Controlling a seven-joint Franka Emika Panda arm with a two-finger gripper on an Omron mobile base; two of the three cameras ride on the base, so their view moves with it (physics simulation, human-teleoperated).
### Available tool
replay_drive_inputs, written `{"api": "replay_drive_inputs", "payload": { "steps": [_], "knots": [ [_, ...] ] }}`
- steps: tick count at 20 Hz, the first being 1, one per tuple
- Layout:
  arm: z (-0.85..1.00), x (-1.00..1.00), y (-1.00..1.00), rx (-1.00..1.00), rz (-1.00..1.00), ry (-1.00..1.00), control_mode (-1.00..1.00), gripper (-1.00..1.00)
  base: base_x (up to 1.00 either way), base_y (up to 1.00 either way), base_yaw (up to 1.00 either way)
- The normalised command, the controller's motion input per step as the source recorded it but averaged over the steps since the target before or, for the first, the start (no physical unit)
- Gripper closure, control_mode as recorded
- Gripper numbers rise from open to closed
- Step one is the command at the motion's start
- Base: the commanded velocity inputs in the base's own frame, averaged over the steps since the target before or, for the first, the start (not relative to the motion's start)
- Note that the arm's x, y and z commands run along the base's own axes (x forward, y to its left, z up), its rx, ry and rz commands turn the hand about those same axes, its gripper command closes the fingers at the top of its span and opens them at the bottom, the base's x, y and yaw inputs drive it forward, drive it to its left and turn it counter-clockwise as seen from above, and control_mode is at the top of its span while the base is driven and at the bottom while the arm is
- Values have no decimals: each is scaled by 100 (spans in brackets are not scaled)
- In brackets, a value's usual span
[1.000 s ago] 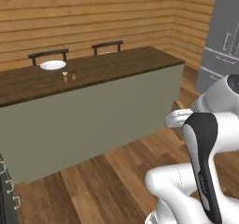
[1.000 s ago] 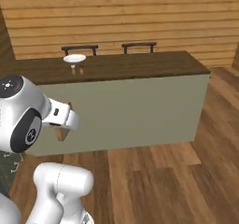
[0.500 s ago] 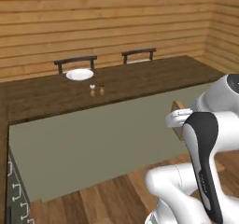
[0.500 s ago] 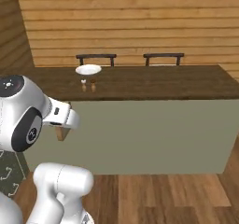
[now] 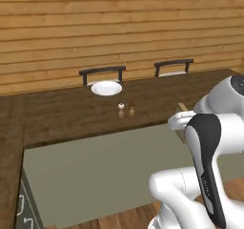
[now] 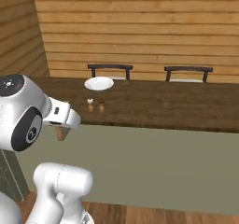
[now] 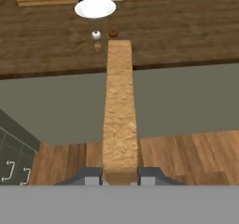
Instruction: Start the toaster. Once the lever pops up, take the bread to the plate on the dining counter.
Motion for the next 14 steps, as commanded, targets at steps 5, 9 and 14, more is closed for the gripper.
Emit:
{"api": "replay_drive_inputs", "payload": {
  "steps": [5, 9, 14],
  "knots": [
    [0, 0, 0, 0, 0, 0, 100, 100, 57, 0, 18],
    [0, 0, 0, 0, 0, 0, 100, 100, 53, 0, 16],
    [0, 0, 0, 0, 0, 0, 100, 100, 56, 0, 7]
  ]
}}
